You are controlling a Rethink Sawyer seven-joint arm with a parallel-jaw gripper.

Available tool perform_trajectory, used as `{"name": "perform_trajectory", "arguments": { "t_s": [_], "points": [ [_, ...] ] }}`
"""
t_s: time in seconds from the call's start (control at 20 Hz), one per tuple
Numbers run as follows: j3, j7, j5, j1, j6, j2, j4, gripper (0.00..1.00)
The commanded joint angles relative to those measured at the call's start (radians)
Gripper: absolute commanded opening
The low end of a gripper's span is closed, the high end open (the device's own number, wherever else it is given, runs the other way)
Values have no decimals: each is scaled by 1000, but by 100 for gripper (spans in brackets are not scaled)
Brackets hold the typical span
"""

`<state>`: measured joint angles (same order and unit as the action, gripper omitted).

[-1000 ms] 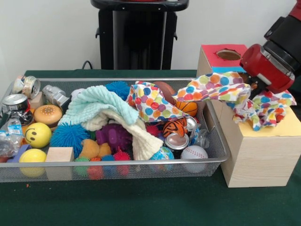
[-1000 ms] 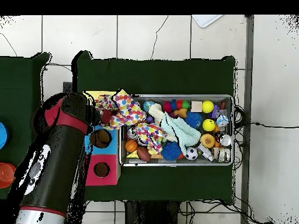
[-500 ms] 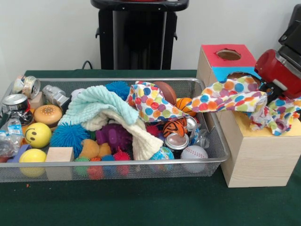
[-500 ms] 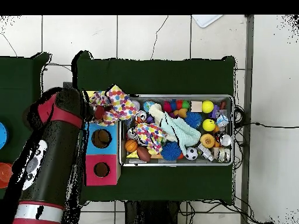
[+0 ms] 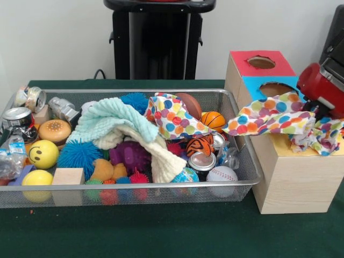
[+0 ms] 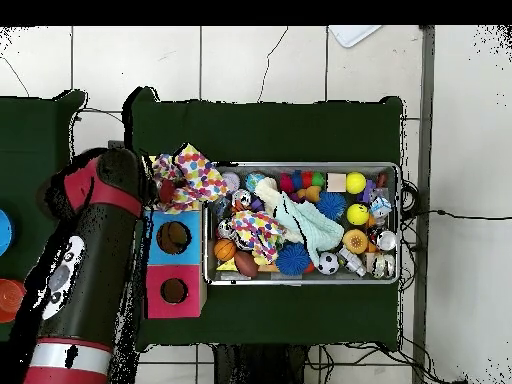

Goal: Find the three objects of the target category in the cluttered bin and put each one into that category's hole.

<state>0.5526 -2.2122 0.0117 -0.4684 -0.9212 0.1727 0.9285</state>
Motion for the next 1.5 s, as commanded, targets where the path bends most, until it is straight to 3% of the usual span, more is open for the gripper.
{"name": "perform_trajectory", "arguments": {
  "t_s": [0.05, 0.25, 0.75, 1.15, 1.5],
  "points": [
    [-194, -238, -105, 70, 178, -53, 110, 0],
    [-227, -233, -125, 102, 280, -72, 151, 0],
    [-244, -201, -161, 120, 346, -71, 210, 0],
    [-306, -161, -164, 146, 443, -36, 317, 0],
    [-402, -55, -131, 239, 530, -27, 377, 0]
  ]
}}
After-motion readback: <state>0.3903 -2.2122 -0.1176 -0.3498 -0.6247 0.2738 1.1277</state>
